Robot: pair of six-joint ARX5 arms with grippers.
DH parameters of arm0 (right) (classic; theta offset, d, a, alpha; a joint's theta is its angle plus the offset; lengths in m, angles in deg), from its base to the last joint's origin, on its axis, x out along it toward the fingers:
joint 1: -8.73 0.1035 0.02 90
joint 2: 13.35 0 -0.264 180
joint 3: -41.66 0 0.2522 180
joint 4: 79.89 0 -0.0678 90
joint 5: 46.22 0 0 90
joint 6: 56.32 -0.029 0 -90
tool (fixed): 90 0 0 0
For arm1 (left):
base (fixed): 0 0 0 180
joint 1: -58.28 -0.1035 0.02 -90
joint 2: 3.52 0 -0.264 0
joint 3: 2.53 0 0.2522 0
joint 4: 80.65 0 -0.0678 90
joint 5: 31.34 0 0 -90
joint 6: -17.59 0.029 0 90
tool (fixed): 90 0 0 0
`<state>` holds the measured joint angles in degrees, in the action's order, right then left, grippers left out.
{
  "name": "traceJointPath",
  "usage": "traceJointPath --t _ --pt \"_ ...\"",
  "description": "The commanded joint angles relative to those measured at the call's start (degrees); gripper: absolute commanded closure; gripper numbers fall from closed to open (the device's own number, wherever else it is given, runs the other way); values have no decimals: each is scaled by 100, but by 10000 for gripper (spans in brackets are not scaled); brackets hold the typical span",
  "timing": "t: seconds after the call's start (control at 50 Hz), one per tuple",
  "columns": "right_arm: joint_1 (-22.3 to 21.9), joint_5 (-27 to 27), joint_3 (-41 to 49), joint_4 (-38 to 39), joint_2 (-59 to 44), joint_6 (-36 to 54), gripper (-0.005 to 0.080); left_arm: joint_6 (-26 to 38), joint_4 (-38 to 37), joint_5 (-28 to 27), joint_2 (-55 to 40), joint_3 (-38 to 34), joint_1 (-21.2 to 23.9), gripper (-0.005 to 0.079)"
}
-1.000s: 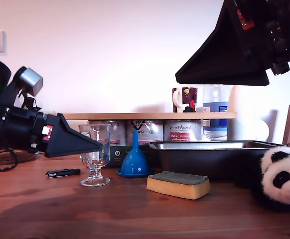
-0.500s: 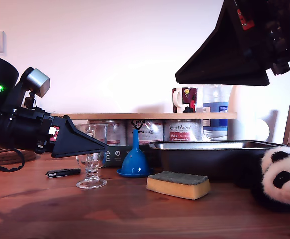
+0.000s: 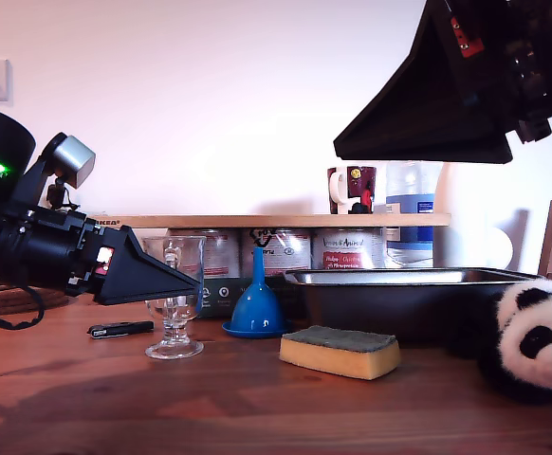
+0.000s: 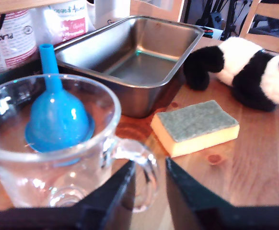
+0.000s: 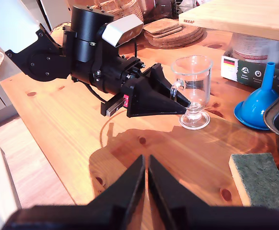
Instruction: Pick up the glass cup and place it on the shelf at the back
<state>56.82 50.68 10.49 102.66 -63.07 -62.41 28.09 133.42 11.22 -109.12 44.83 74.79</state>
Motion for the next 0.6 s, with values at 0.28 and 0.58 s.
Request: traceJointPath --t 0.28,0.58 --pt "28 0 -7 52 -26 -13 765 155 17 -7 -92 24 17 767" --pt "28 -2 -7 -9 -26 -9 764 203 20 -7 -90 24 17 766"
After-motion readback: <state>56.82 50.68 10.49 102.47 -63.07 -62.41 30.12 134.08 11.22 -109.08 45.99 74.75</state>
